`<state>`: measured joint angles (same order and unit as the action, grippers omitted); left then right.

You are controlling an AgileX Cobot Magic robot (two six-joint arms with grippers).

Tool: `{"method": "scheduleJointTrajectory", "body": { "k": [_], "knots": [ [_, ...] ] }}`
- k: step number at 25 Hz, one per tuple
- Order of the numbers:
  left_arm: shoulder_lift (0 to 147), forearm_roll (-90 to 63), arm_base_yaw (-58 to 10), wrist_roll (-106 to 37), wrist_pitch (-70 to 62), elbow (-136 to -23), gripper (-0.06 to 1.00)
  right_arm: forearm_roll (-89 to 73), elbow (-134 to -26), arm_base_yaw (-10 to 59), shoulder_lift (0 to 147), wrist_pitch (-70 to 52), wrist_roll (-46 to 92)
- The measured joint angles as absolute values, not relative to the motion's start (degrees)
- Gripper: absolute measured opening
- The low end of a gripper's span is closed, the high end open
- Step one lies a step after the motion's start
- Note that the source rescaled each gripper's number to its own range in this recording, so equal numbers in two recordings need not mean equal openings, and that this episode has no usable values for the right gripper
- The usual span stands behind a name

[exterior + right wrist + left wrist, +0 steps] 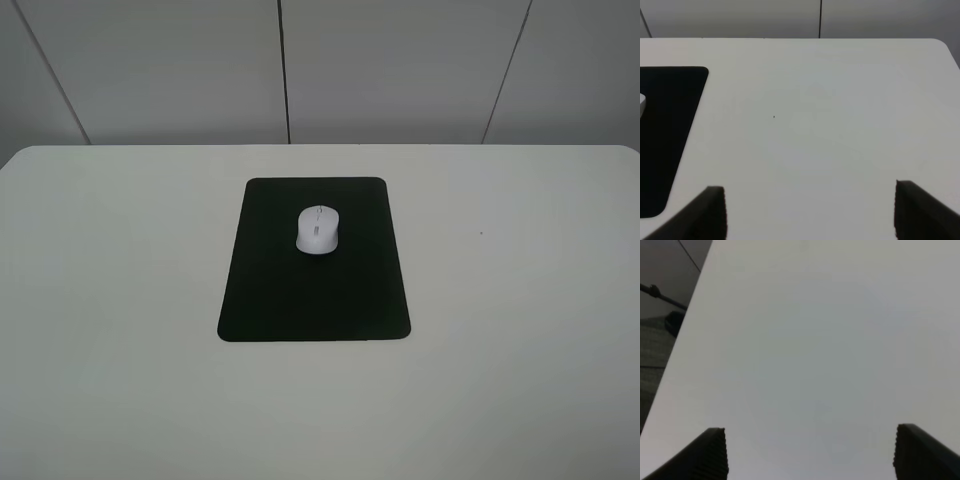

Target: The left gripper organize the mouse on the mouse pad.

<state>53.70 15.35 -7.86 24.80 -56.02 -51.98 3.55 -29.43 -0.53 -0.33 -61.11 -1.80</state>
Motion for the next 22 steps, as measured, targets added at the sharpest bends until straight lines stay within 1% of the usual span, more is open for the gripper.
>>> {"method": "scheduleJointTrajectory", "body": {
  "k": [6, 13, 17, 22],
  "knots": [
    [39.0, 10.23, -7.45, 21.3, -56.13, -46.0, 0.45, 3.55, -29.43, -0.53, -0.33, -61.11, -1.8],
    [26.39, 5.61, -7.45, 16.79, -57.16, -41.77, 0.45, 3.55, -29.43, -0.53, -0.33, -61.11, -1.8],
    [21.47, 5.61, -7.45, 16.41, -57.73, -41.64, 0.45, 3.55, -29.43, -0.53, -0.33, -61.11, -1.8],
    [20.56, 5.46, -7.45, 15.43, -61.65, -41.64, 0.45, 3.49, -29.43, -0.53, -0.33, -61.11, -1.8]
  ]
}}
